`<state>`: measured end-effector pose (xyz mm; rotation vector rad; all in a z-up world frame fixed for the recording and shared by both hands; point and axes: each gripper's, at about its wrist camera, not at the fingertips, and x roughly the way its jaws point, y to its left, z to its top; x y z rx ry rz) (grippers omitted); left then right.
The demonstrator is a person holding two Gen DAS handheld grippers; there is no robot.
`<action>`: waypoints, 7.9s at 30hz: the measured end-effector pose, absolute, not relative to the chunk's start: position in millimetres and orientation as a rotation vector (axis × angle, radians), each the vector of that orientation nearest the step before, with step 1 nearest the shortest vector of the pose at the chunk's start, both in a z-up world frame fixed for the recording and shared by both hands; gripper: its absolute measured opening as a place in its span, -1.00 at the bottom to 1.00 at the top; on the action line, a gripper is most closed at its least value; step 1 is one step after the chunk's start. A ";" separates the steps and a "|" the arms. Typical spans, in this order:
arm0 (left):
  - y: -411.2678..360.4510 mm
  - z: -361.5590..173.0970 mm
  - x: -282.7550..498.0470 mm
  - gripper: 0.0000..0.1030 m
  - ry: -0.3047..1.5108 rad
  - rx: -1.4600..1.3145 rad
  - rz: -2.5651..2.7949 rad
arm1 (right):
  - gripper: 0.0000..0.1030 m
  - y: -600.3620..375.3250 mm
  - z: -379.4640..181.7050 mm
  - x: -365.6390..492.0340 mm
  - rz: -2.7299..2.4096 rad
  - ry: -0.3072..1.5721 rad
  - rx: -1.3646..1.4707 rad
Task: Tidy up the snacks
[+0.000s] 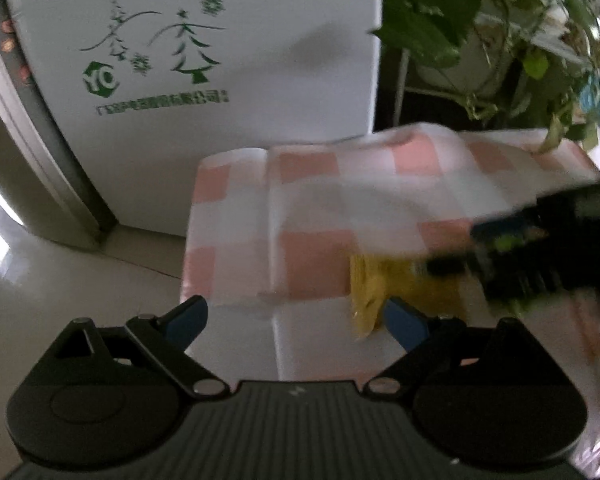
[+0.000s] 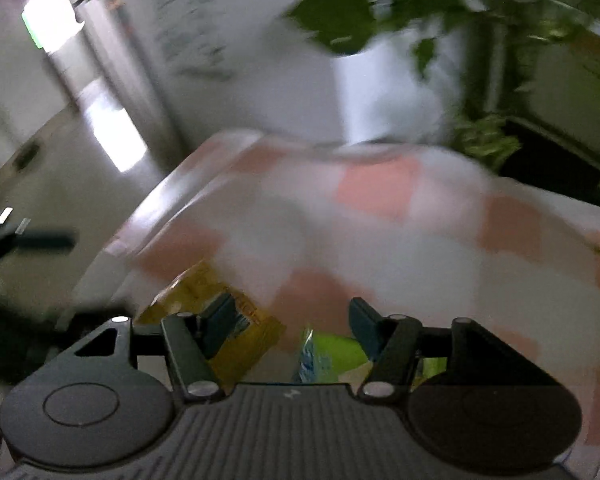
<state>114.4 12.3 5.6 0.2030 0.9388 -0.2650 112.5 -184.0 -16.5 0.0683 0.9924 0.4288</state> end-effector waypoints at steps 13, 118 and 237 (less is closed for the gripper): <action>-2.9 11.7 97.8 0.84 0.954 0.182 -0.408 | 0.44 -202.7 25.1 48.4 0.326 1.006 0.065; -23.1 11.0 41.3 0.13 0.877 0.346 -0.598 | 0.24 -204.1 41.3 30.2 0.340 0.939 -0.110; -207.6 72.6 -79.5 0.96 0.982 0.147 -0.397 | 1.00 -395.2 87.3 -135.5 -0.409 0.910 0.186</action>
